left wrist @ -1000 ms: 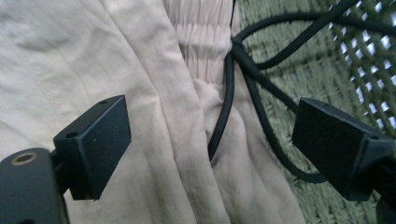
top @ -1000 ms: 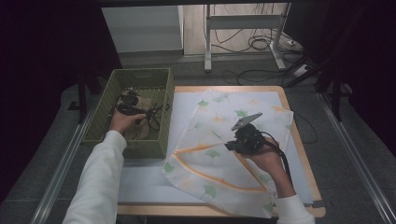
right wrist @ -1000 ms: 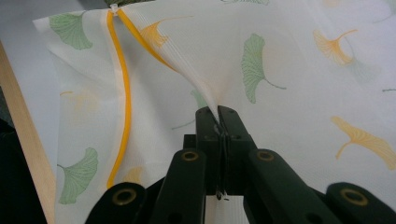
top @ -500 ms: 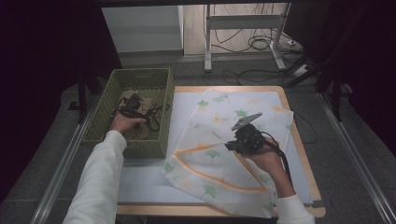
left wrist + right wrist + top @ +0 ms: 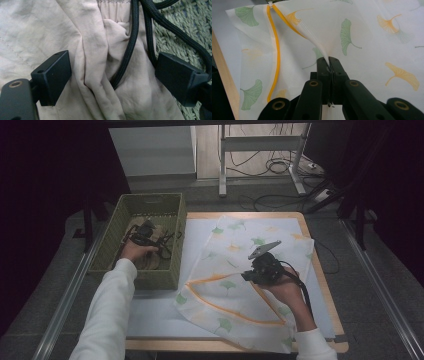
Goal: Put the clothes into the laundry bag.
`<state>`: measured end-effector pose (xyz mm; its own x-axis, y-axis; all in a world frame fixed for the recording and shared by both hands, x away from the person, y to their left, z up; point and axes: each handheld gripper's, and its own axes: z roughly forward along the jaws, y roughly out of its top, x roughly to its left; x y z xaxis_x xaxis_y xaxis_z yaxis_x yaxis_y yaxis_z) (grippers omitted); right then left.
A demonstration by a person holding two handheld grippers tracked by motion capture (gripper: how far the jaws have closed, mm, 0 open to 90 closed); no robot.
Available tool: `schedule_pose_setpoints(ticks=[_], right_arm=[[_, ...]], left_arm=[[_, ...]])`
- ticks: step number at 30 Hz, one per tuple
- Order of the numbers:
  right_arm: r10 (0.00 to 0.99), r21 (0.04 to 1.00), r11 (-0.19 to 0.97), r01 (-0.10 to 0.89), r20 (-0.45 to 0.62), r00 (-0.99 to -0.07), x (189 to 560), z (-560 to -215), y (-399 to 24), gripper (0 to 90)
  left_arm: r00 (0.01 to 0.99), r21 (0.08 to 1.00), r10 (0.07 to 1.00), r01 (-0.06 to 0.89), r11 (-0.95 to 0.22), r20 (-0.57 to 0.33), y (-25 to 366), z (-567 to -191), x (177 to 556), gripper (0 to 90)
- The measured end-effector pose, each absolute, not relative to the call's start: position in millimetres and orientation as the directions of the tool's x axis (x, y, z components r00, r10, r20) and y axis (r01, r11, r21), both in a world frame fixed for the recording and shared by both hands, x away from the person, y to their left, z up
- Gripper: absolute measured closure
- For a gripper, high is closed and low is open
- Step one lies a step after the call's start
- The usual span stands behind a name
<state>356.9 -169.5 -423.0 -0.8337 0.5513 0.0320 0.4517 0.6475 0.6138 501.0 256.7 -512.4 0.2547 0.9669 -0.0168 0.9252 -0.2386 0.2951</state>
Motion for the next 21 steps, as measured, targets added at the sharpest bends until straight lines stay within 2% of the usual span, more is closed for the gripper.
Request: schedule_pose_setpoints(ticks=[3,4,5,8,21], right_arm=[[0.551,0.614,0.648,0.450,0.030,-0.834,356.5,-423.0,-169.1,87.3],[0.552,0.614,0.648,0.450,0.029,-0.834,356.6,-422.9,-169.3,87.3],[0.553,0.614,0.647,0.452,0.030,-0.833,356.6,-422.6,-169.6,87.3],[0.556,0.618,0.643,0.452,0.030,-0.831,356.6,-421.7,-170.6,87.3],[0.562,0.620,0.638,0.457,0.030,-0.826,356.9,-421.0,-172.2,87.4]], left_arm=[[0.241,0.295,0.970,0.930,-0.220,-0.034,258.9,-512.0,501.4,16.4],[0.234,0.300,0.972,0.929,-0.216,-0.028,260.1,-511.2,501.3,18.8],[0.224,0.301,0.974,0.931,-0.209,-0.017,261.8,-510.4,501.2,26.4],[0.209,0.304,0.978,0.933,-0.192,-0.025,264.8,-509.7,501.0,32.2],[0.184,0.300,0.983,0.937,-0.178,0.007,266.1,-507.6,500.7,51.2]])
